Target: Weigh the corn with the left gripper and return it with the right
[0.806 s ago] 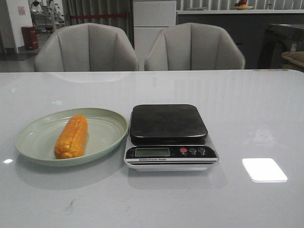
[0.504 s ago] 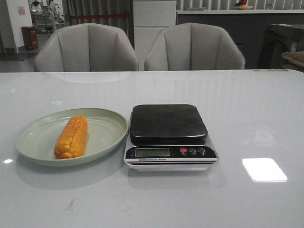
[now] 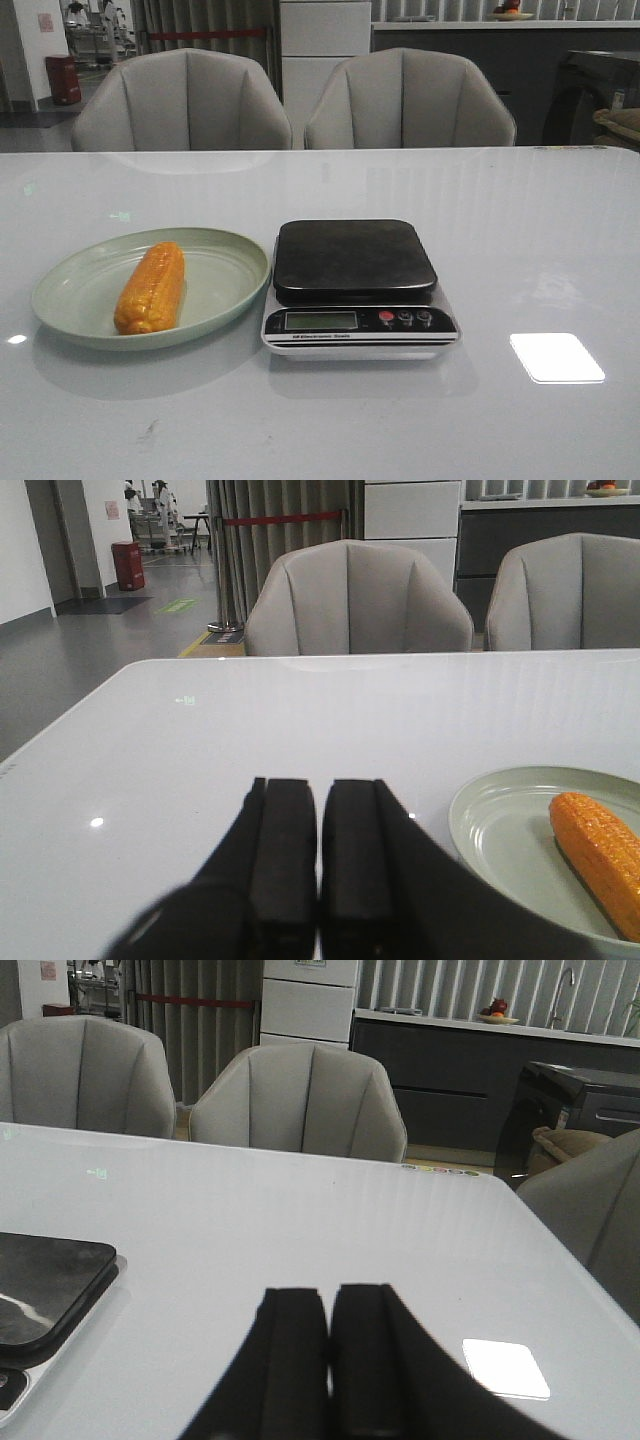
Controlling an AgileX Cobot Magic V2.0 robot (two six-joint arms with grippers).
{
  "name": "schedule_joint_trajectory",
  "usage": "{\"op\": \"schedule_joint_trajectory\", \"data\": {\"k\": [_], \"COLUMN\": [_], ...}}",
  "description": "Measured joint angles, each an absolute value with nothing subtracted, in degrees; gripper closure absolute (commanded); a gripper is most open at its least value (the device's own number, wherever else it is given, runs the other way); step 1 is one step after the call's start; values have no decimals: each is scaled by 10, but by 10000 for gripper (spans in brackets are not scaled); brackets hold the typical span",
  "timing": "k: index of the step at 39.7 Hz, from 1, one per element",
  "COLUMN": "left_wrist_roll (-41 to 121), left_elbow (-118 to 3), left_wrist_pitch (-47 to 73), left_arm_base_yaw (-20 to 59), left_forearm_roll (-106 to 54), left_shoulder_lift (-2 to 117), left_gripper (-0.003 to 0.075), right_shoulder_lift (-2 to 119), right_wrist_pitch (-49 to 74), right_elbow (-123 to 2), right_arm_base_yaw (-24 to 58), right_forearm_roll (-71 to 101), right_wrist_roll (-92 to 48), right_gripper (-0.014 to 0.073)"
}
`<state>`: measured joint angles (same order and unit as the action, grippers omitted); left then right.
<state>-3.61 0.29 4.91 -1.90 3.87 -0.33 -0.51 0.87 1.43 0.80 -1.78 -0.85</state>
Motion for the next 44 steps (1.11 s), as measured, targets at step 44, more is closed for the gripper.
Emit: {"op": "schedule_joint_trajectory", "data": {"k": [44], "left_wrist_roll": [-38], "left_elbow": [-210], "left_wrist_pitch": [229], "left_arm_base_yaw": [49], "left_forearm_roll": [-17], "left_shoulder_lift": [156], "left_gripper": [597], "right_shoulder_lift": [-5], "right_wrist_pitch": [9], "right_elbow": [14], "right_arm_base_yaw": [8], "right_forearm_roll": [-18], "right_wrist_roll": [-9], "right_gripper": [427]}}
